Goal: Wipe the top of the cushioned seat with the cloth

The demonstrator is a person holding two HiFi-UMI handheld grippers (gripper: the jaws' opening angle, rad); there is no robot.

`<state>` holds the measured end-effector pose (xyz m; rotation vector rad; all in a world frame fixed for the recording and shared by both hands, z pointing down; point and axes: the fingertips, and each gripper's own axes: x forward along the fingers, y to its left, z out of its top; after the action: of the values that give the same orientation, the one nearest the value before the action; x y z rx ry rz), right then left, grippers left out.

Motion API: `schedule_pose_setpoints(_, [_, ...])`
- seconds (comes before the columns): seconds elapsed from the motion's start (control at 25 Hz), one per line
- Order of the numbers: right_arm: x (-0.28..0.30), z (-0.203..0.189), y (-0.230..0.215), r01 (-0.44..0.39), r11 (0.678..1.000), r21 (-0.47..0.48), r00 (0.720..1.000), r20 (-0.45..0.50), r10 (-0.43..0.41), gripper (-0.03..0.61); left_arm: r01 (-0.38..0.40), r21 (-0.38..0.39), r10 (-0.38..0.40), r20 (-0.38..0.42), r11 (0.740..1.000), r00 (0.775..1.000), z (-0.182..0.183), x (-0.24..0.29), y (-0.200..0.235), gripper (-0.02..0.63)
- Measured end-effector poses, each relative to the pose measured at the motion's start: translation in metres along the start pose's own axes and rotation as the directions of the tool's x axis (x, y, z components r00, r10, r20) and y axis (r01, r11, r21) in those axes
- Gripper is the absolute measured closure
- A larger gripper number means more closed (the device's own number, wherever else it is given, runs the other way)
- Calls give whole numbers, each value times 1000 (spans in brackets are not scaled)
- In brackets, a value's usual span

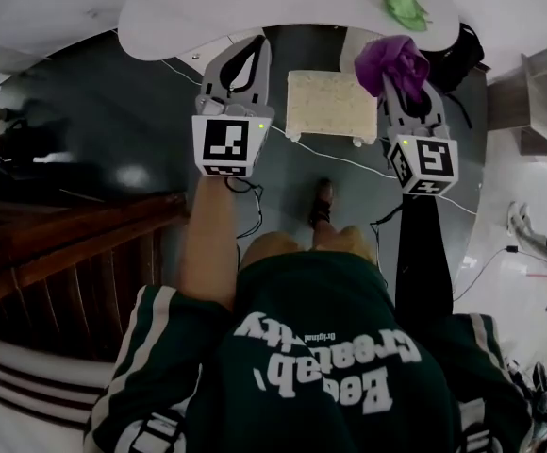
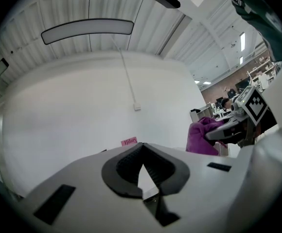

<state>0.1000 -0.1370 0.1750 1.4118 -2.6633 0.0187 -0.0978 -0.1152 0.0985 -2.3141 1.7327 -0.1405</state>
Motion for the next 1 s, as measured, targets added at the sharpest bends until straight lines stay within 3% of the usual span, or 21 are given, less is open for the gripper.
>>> schedule_pose_setpoints(0.44, [79, -49, -14, -94, 990, 105, 994, -42, 99, 482, -16, -7, 16, -97, 1000, 995, -55, 61, 6, 600])
schedule_pose_setpoints(1.0, [139, -102, 7, -87, 993, 84, 985, -142, 99, 482, -9, -90, 4, -58, 996, 998, -126, 95, 41, 600])
